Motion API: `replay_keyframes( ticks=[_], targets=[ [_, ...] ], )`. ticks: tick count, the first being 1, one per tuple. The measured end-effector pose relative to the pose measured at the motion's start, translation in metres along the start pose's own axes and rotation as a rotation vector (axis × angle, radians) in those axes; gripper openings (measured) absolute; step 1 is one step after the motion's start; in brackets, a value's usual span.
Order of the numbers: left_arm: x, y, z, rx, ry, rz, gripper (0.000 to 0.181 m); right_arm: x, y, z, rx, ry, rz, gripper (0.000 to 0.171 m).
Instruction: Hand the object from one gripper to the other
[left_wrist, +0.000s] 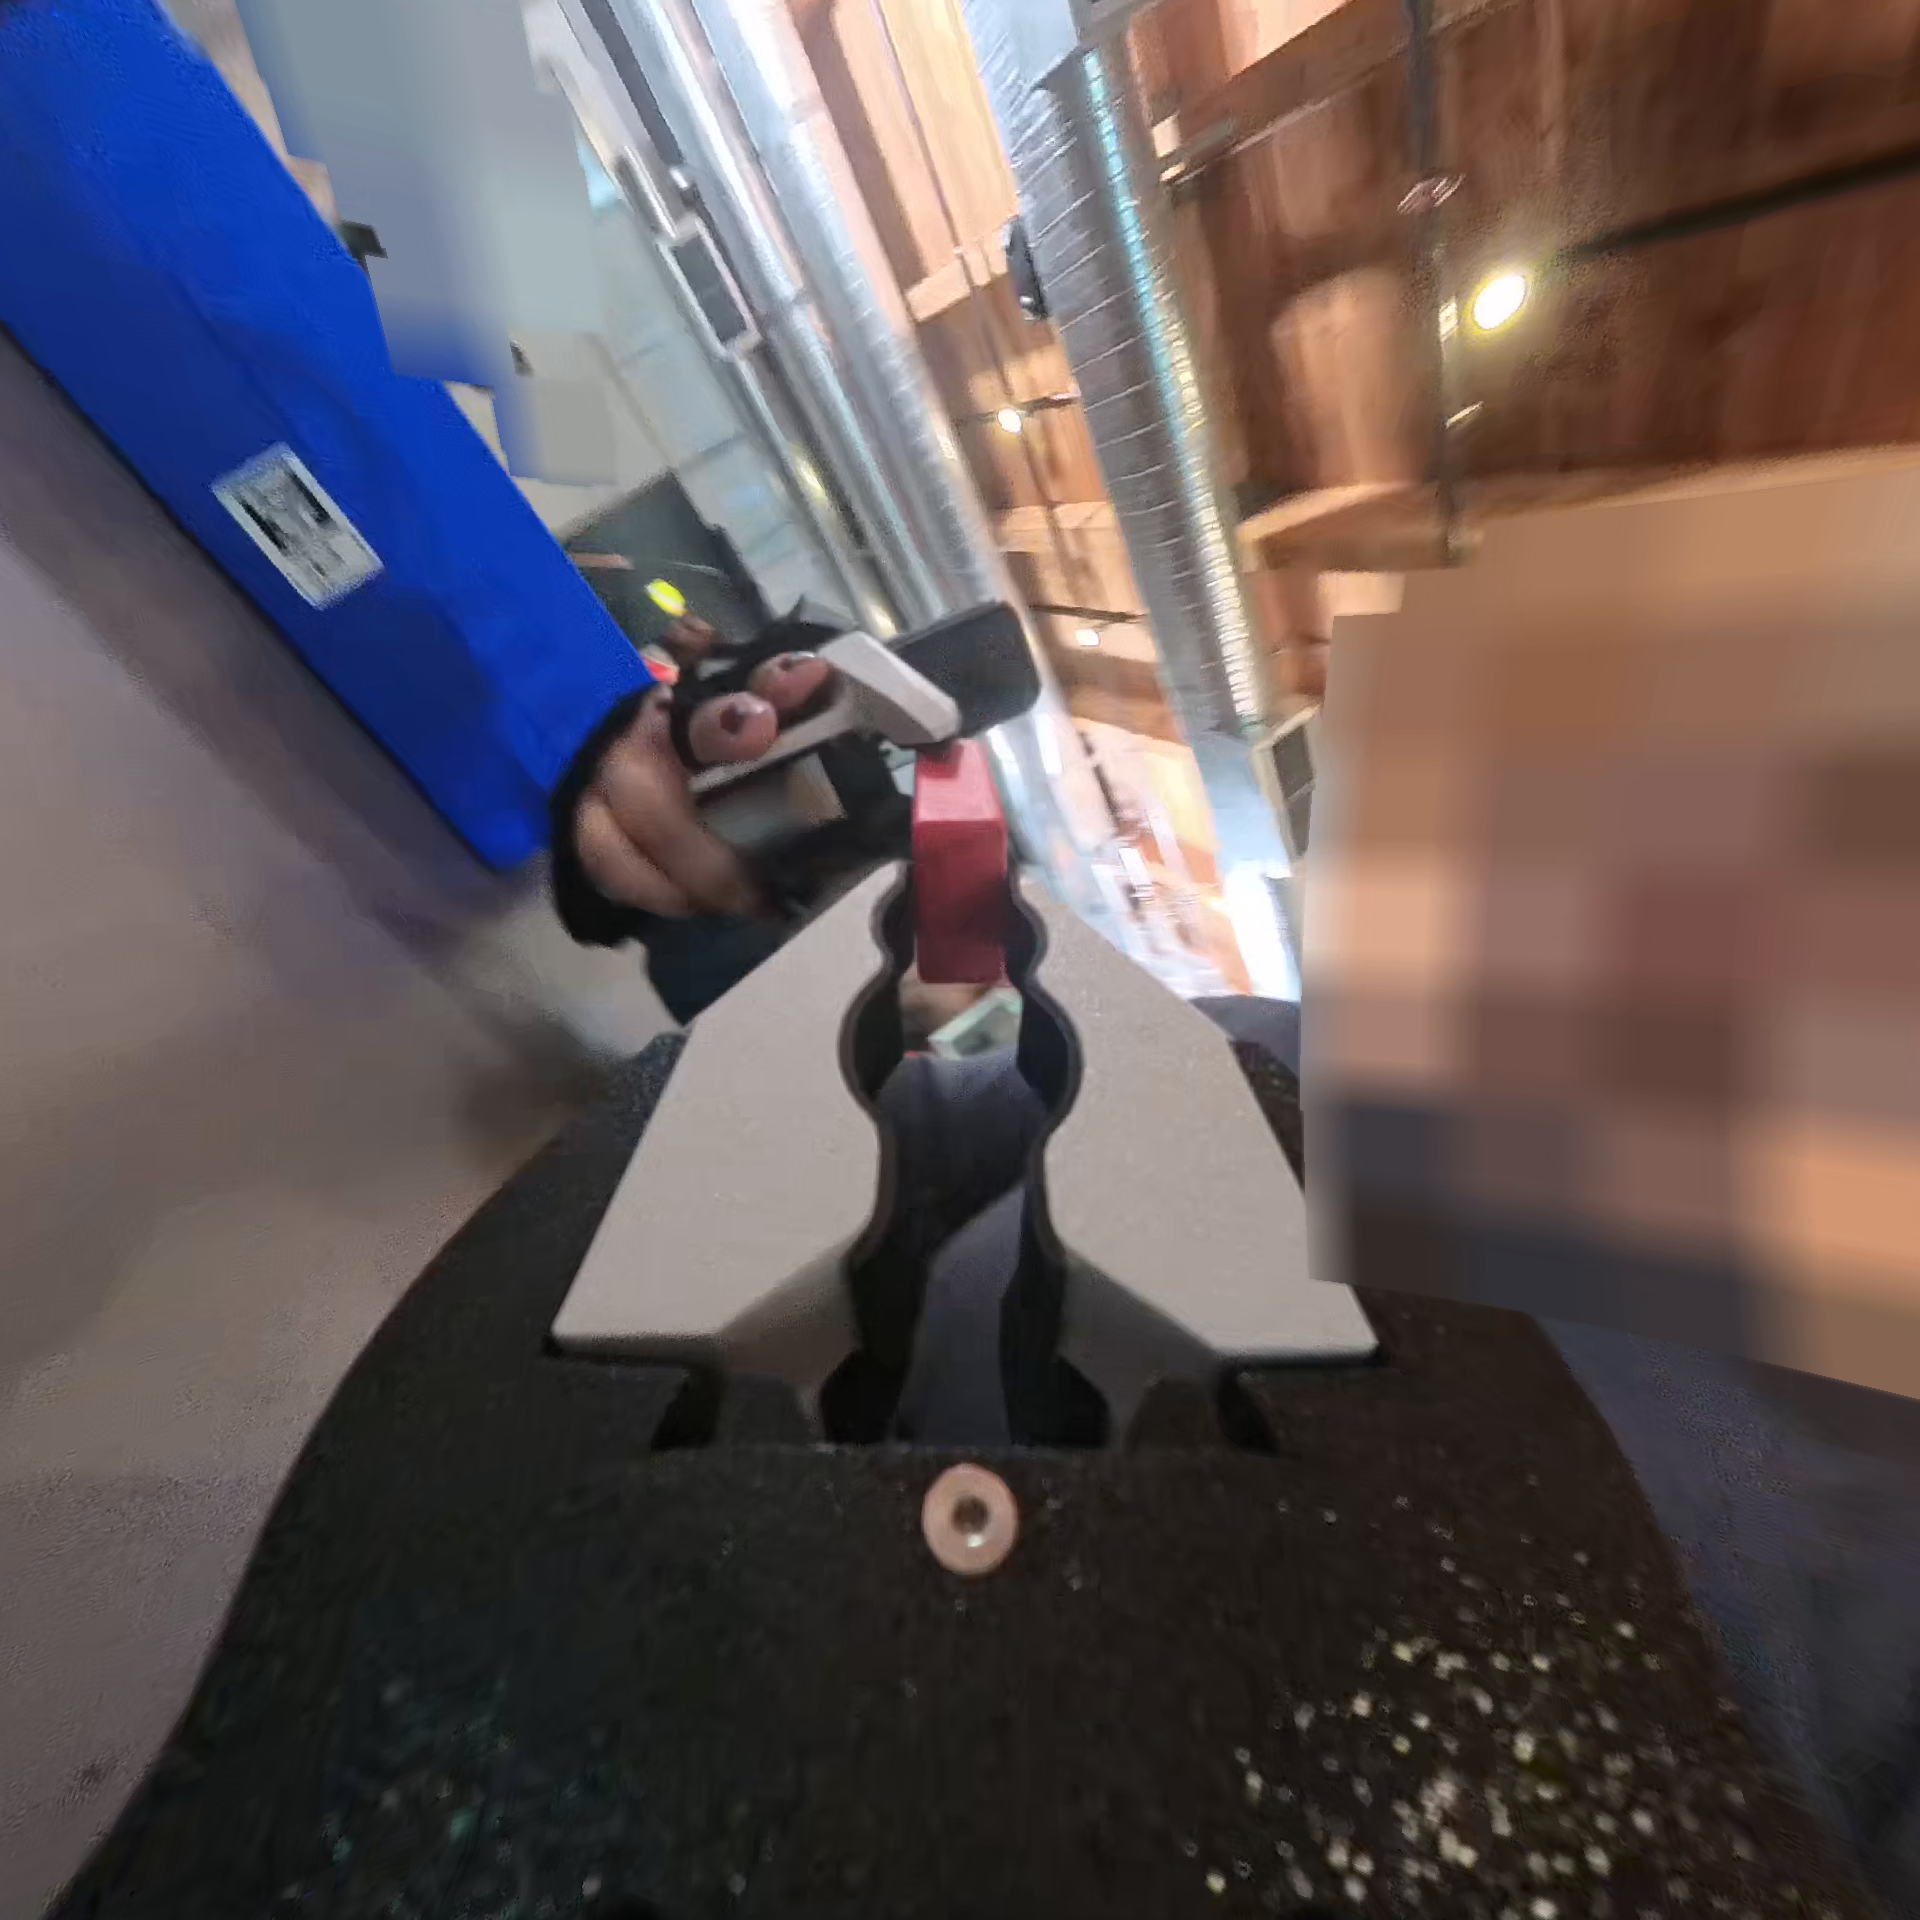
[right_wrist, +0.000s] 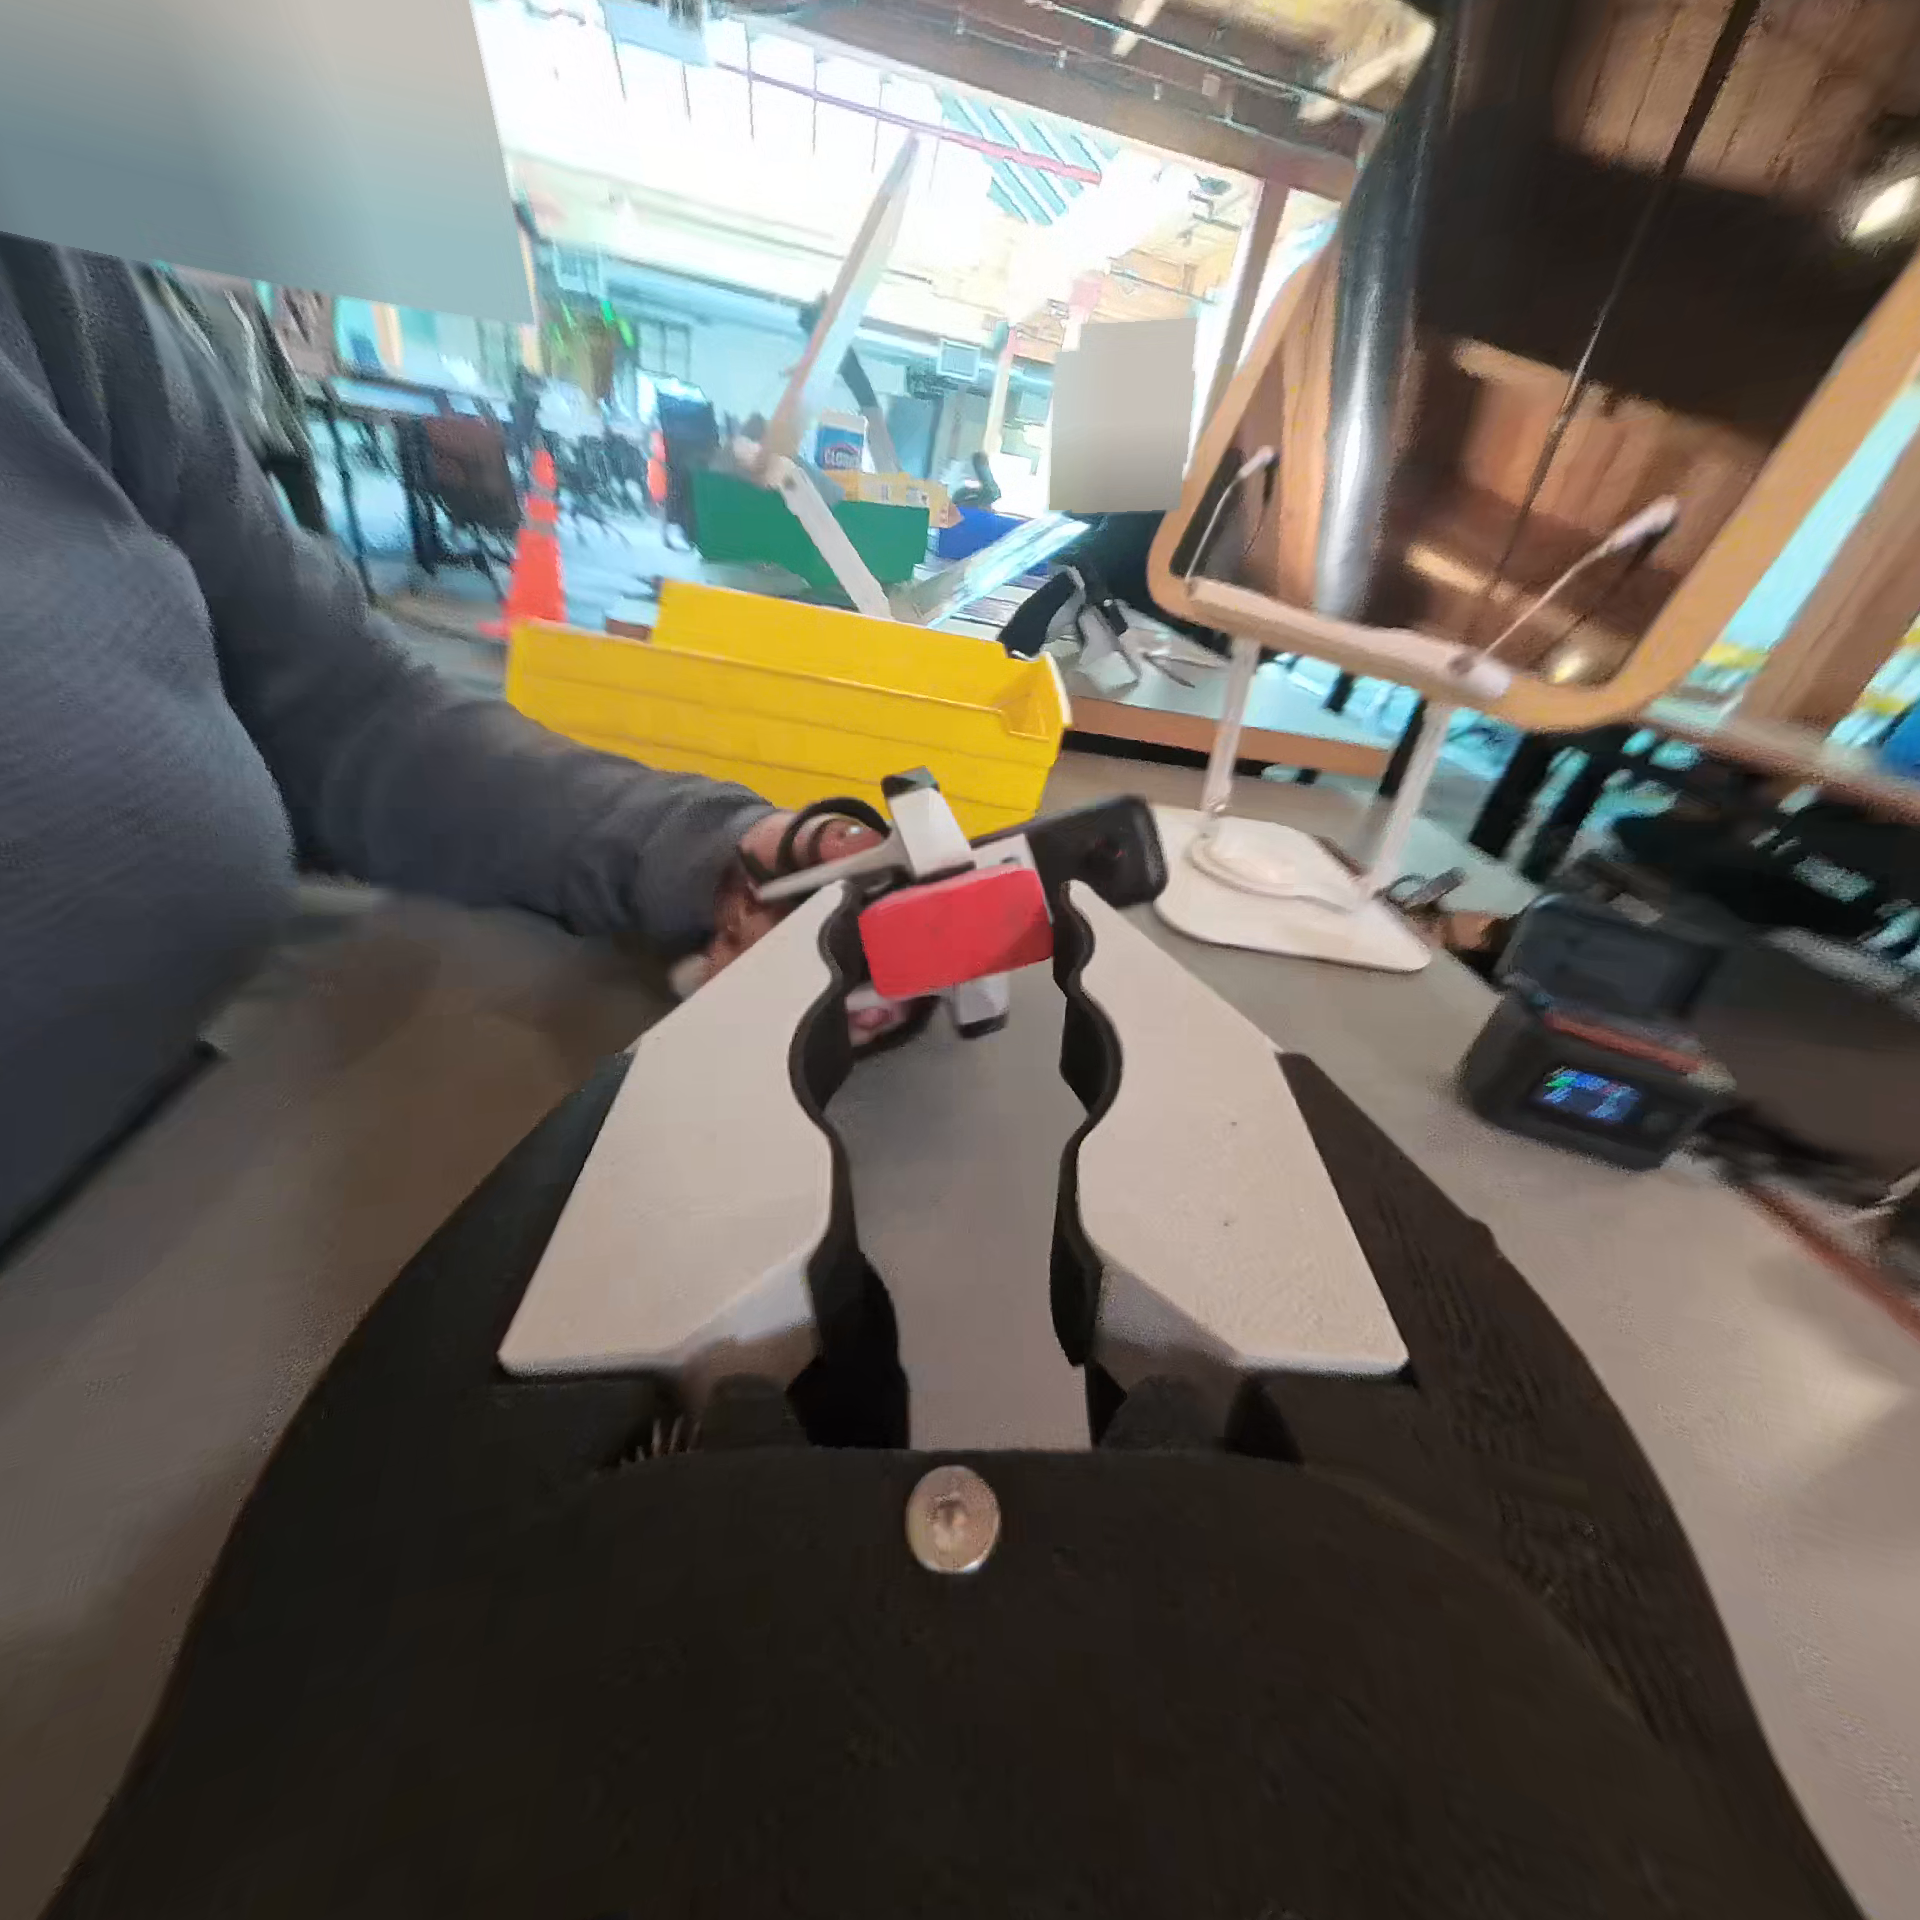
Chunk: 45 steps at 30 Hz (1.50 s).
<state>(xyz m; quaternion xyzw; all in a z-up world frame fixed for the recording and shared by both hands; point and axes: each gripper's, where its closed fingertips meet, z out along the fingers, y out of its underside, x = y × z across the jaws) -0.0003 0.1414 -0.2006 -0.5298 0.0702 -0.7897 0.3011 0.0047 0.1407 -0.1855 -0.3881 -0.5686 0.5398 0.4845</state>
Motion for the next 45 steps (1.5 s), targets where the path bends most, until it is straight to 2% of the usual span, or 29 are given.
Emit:
replay_keyframes(
  ticks=[1, 3, 5, 8, 11, 15, 17, 19, 20, 21, 22, 25, 27, 29, 31, 33, 36, 39, 40, 41, 45],
  targets=[
    [0.0, -0.004, -0.001, 0.01, -0.039, 0.083, 0.014, 0.001, -0.001, -0.001, 0.011, -0.024, 0.098, 0.042],
    [-0.002, -0.009, -0.004, -0.002, -0.158, 0.306, 0.014, 0.006, 0.001, -0.002, 0.01, -0.062, 0.279, 0.068],
    [-0.012, -0.012, -0.01, -0.075, -0.364, 0.63, 0.014, 0.014, 0.012, -0.003, -0.034, -0.025, 0.317, 0.078],
    [-0.021, -0.021, -0.021, -0.241, -0.7, 1.233, 0.014, 0.029, 0.034, -0.003, -0.152, 0.068, 0.418, 0.077],
    [-0.023, -0.026, -0.026, -0.439, -0.983, 1.837, 0.014, 0.033, 0.054, -0.001, -0.22, 0.072, 0.755, 0.073],
    [-0.028, -0.029, -0.026, -0.697, -1.264, 2.377, 0.014, 0.032, 0.044, 0.012, -0.022, -0.038, 1.152, 0.055],
    [-0.03, -0.027, -0.021, -0.83, -1.316, 2.594, 0.014, 0.032, 0.046, 0.016, 0.021, -0.064, 1.25, 0.053],
    [-0.033, -0.018, -0.014, -0.895, -1.282, 2.698, 0.014, 0.031, 0.041, 0.02, 0.073, -0.088, 1.305, 0.049],
    [-0.032, -0.014, -0.01, -0.903, -1.271, 2.732, 0.014, 0.032, 0.038, 0.021, 0.099, -0.094, 1.318, 0.044],
    [-0.032, -0.012, -0.008, -0.912, -1.258, 2.748, 0.014, 0.034, 0.037, 0.02, 0.116, -0.082, 1.309, 0.03],
    [-0.033, -0.012, -0.008, -0.908, -1.258, 2.74, 0.014, 0.035, 0.037, 0.02, 0.118, -0.062, 1.282, 0.018],
    [-0.039, -0.016, -0.014, -0.793, -1.243, 2.504, 0.02, 0.042, 0.039, 0.016, 0.085, 0.019, 1.144, 0.015],
    [-0.046, -0.023, -0.025, -0.702, -1.248, 2.229, 0.027, 0.053, 0.041, 0.008, 0.051, 0.123, 0.992, 0.015],
    [-0.055, -0.022, -0.034, -0.605, -1.179, 1.876, 0.035, 0.064, 0.04, -0.002, -0.004, 0.244, 0.774, 0.015],
    [-0.055, -0.014, -0.028, -0.445, -0.993, 1.446, 0.041, 0.075, 0.039, -0.011, -0.08, 0.382, 0.481, 0.016],
    [-0.035, -0.009, -0.012, -0.248, -0.716, 1.025, 0.043, 0.082, 0.035, -0.015, -0.165, 0.509, 0.124, 0.016],
    [-0.007, -0.022, -0.007, -0.013, -0.415, 0.563, 0.059, 0.085, 0.019, -0.021, -0.31, 0.693, -0.526, 0.016],
    [-0.008, -0.02, -0.008, 0.026, -0.321, 0.361, 0.063, 0.07, 0.008, -0.016, -0.456, 0.743, -1.166, 0.015],
    [-0.008, -0.014, -0.005, 0.008, -0.293, 0.332, 0.07, 0.065, 0.009, -0.012, -0.497, 0.736, -1.322, 0.015],
    [-0.01, -0.01, -0.001, -0.01, -0.285, 0.302, 0.068, 0.059, 0.011, -0.007, -0.518, 0.726, -1.45, 0.016],
    [-0.022, 0.008, 0.009, -0.07, -0.301, 0.25, 0.055, 0.044, 0.016, 0.009, -0.543, 0.671, -1.672, 0.016]
  ],
)
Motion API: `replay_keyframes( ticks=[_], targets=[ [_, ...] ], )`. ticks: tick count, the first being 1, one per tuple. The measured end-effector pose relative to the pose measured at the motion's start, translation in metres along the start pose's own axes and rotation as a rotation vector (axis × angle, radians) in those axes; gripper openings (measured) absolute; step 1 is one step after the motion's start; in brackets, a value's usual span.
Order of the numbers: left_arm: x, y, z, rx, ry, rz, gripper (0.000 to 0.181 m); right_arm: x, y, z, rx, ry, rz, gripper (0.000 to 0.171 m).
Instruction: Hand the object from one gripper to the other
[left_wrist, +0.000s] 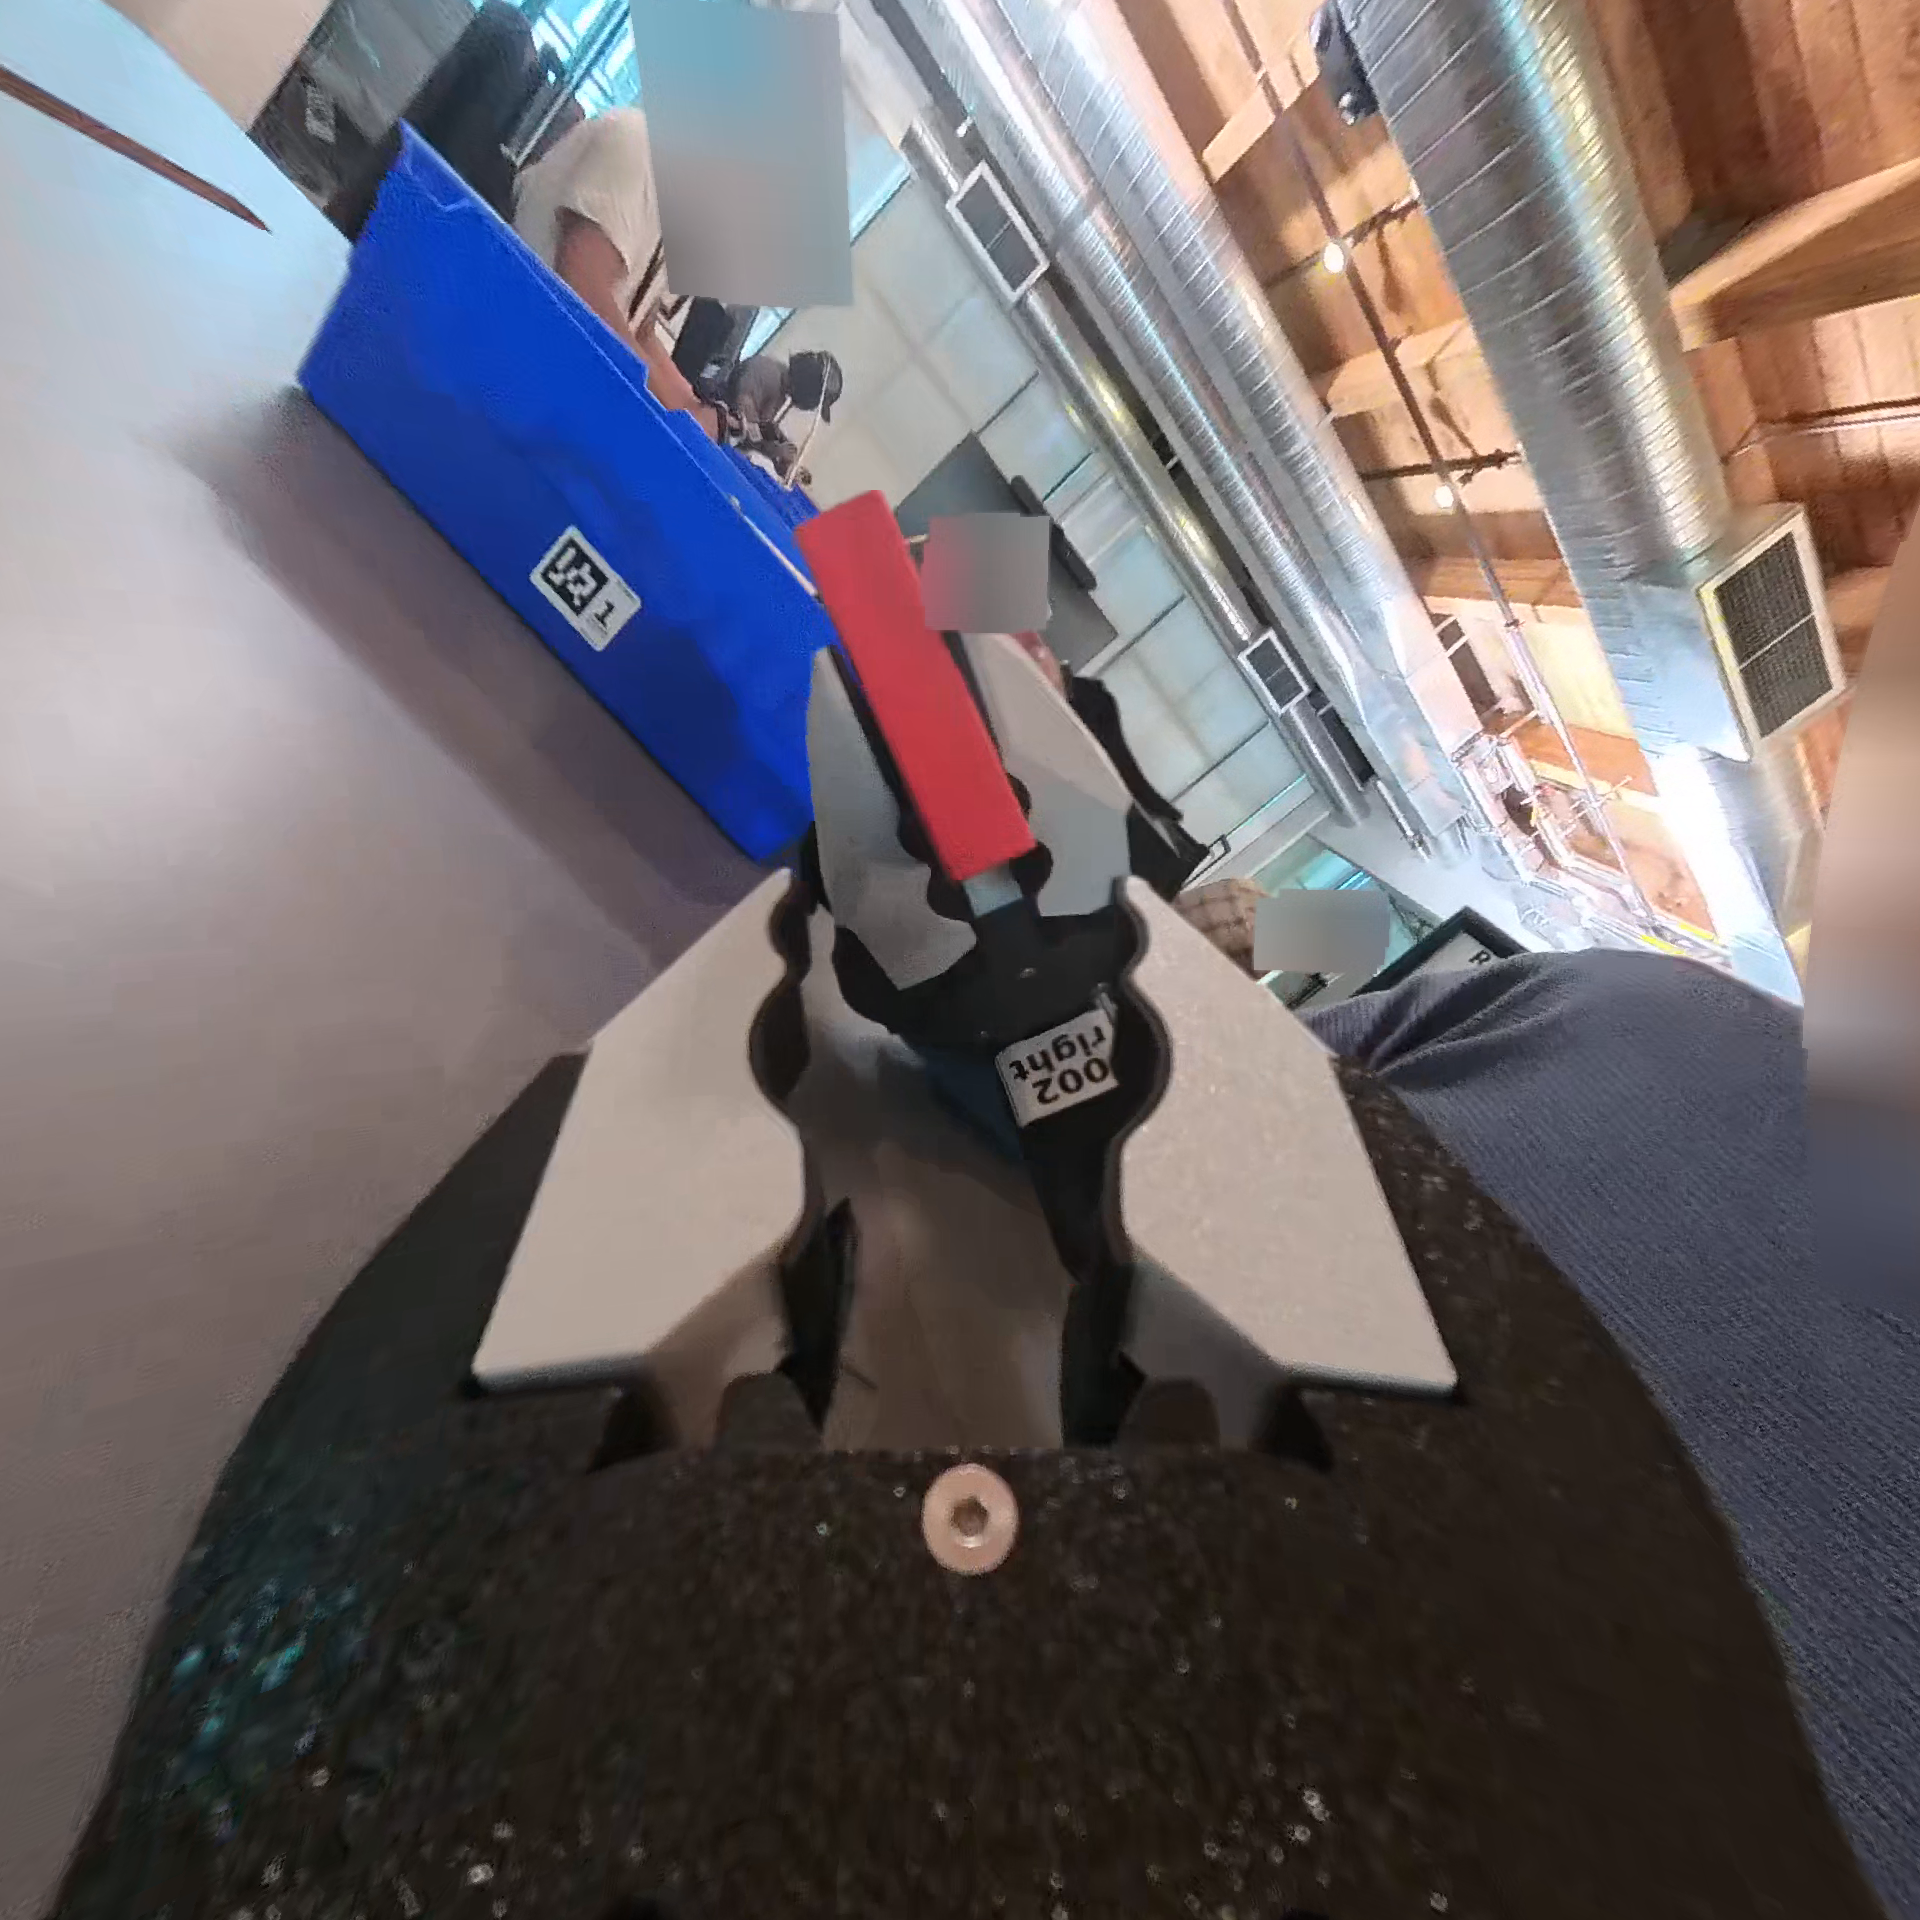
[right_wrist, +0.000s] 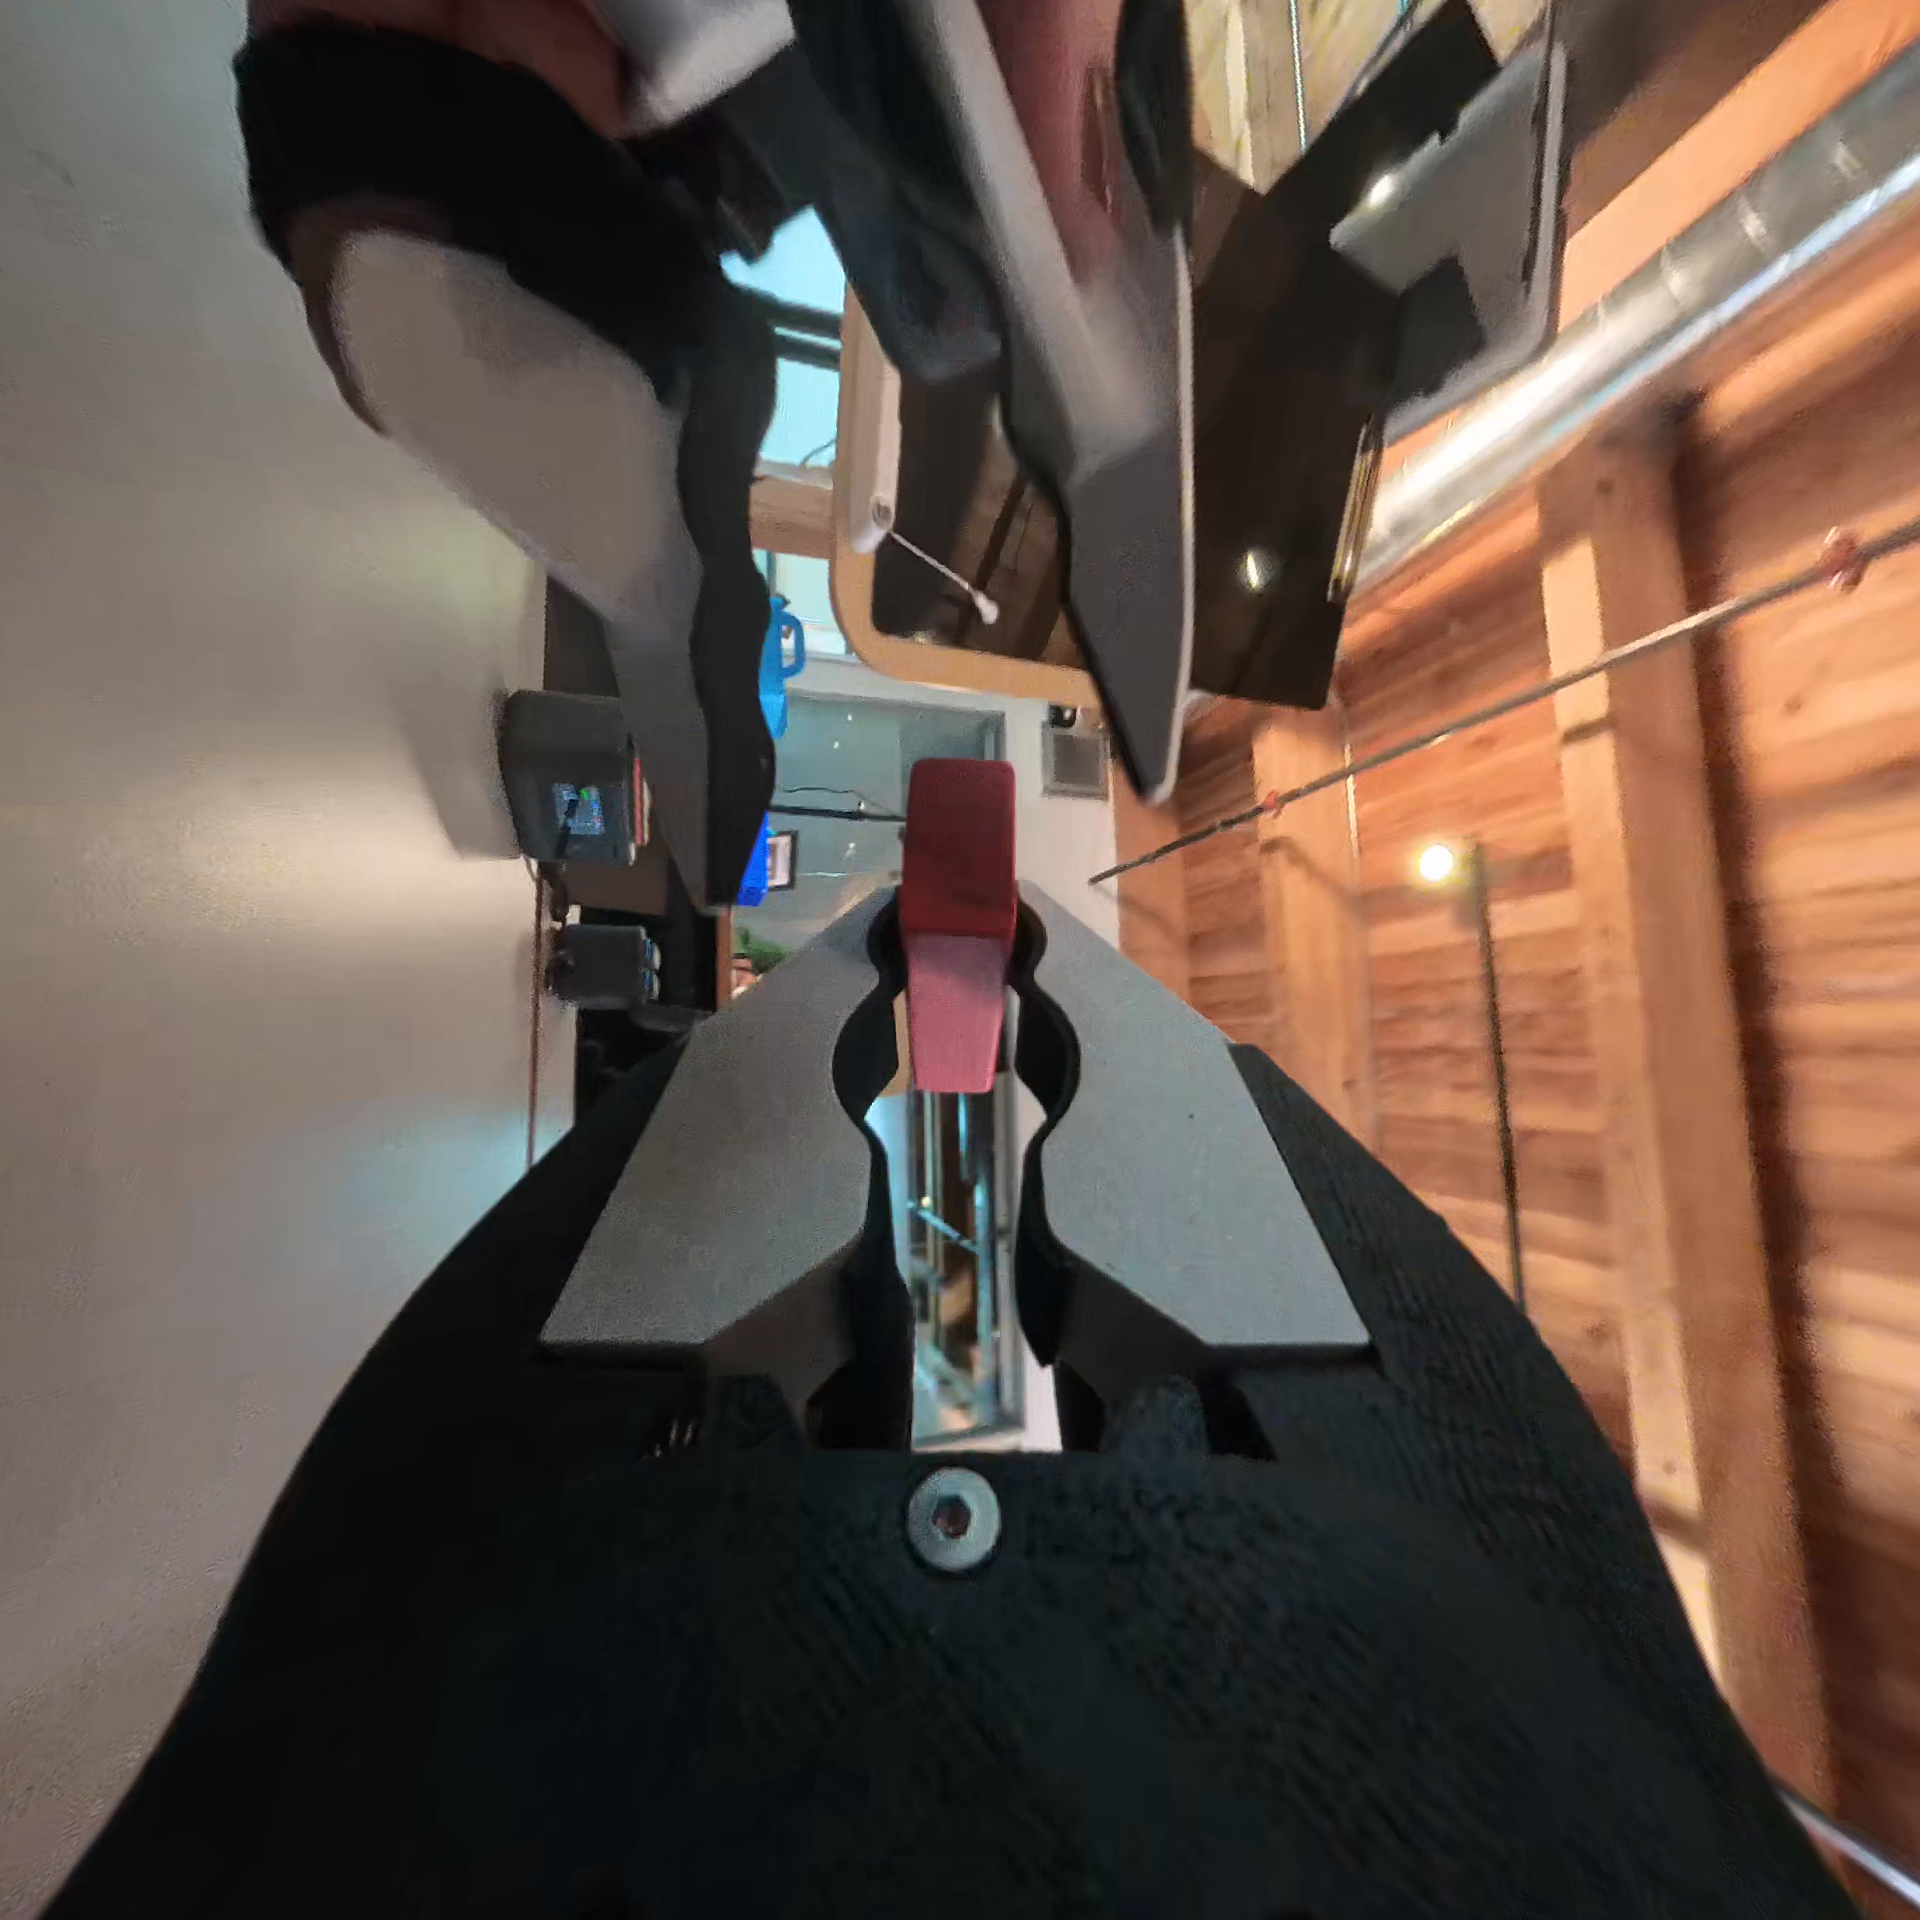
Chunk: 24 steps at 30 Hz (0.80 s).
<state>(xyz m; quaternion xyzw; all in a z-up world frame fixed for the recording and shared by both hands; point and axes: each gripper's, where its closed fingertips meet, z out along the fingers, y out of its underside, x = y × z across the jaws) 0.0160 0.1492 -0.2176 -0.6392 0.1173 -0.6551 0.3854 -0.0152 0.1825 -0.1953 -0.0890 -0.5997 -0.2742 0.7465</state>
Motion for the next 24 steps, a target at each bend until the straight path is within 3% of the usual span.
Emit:
replay_keyframes(
  ticks=[2, 9, 10, 11, 13, 17, 20, 21, 24],
  targets=[
    [0.001, -0.002, 0.0, 0.032, 0.027, -0.035, 0.042, 0.001, -0.007, 0.0, 0.019, 0.01, -0.048, 0.015],
    [-0.004, -0.006, -0.006, 0.078, 0.058, -0.106, 0.034, -0.001, -0.013, -0.001, 0.04, 0.015, -0.077, 0.015],
    [-0.005, -0.006, -0.009, 0.069, 0.046, -0.072, 0.014, -0.002, -0.009, -0.001, 0.027, 0.006, -0.044, 0.018],
    [-0.004, -0.011, -0.012, 0.095, 0.049, -0.05, 0.014, -0.004, -0.003, 0.0, 0.014, -0.018, 0.041, 0.032],
    [0.0, -0.021, -0.017, 0.144, 0.05, -0.006, 0.014, -0.003, 0.003, -0.002, 0.037, -0.078, 0.398, 0.061],
    [0.005, -0.027, -0.021, 0.147, -0.013, 0.21, 0.014, -0.002, 0.011, -0.001, 0.111, -0.267, 1.156, 0.066],
    [0.019, -0.031, -0.023, 0.161, -0.02, 0.405, 0.014, -0.003, -0.004, -0.007, 0.264, -0.552, 1.715, 0.052],
    [0.018, -0.03, -0.023, 0.15, -0.052, 0.469, 0.014, 0.005, -0.012, -0.011, 0.367, -0.64, 1.891, 0.057],
    [0.017, -0.02, -0.021, 0.071, -0.095, 0.662, 0.014, 0.026, -0.011, -0.014, 0.555, -0.713, 2.233, 0.057]
  ],
)
